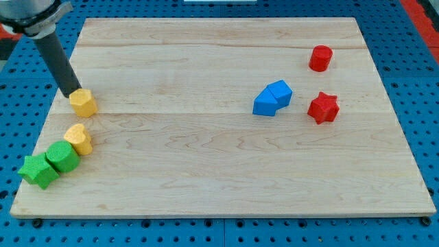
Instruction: Push the yellow hexagon to the top of the yellow heart
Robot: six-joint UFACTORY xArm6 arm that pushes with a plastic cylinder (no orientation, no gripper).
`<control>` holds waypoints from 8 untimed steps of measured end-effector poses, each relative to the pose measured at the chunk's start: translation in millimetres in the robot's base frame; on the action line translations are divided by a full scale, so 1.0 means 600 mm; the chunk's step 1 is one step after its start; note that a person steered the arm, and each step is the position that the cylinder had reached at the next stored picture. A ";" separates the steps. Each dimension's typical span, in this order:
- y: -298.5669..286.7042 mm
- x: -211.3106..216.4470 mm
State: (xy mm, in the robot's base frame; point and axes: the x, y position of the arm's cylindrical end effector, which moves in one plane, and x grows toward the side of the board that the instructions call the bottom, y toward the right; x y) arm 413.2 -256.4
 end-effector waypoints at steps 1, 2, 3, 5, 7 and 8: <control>0.000 0.040; 0.000 0.068; 0.000 0.045; 0.081 0.023; 0.217 0.089; 0.389 0.070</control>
